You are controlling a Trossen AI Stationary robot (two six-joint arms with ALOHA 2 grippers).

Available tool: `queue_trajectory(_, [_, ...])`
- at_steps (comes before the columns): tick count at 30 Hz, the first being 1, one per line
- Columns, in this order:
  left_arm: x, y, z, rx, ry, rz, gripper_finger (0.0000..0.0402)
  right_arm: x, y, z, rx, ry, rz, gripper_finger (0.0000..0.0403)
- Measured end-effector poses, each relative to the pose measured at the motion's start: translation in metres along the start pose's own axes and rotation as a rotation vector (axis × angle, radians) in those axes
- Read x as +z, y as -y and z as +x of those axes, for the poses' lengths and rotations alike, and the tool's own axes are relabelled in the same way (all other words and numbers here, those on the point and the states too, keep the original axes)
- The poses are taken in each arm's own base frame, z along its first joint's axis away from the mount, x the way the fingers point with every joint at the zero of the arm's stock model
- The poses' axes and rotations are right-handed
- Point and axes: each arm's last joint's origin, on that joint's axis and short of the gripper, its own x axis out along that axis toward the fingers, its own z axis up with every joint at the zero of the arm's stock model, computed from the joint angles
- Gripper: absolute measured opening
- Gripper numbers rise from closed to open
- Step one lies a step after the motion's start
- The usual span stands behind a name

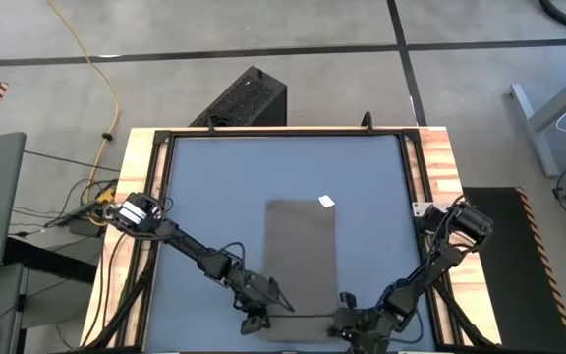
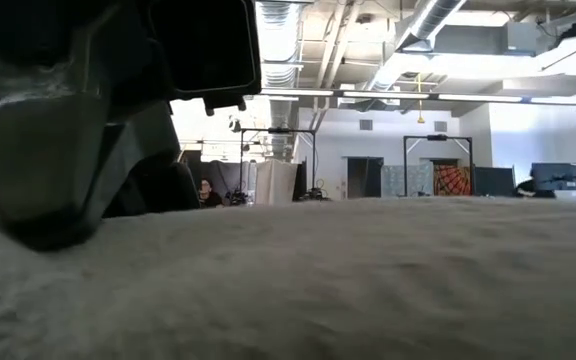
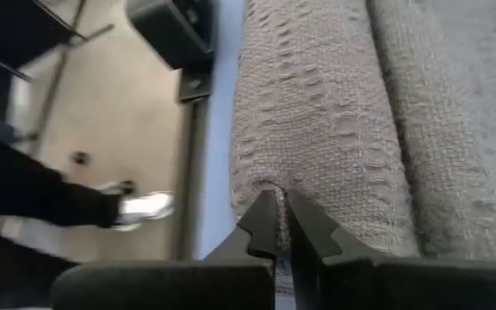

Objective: Roll towel
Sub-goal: Roll the grey towel

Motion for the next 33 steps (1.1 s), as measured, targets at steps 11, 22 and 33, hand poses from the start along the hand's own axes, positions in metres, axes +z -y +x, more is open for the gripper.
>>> queue_trajectory(11, [0.017, 0.009, -0.004, -0.128, 0.131, 0.090, 0.0000, 0.004, -0.010, -0.018, 0.067, -0.013, 0.358, 0.0026])
queue_trajectory(22, [-0.010, 0.052, -0.013, 0.001, 0.134, 0.402, 0.0000, 0.005, -0.010, -0.019, 0.040, 0.031, 0.548, 0.0026])
queue_trajectory(33, [-0.045, 0.068, -0.009, 0.334, 0.124, 0.861, 0.0028, 0.007, -0.009, -0.019, 0.028, 0.053, 0.582, 0.0026])
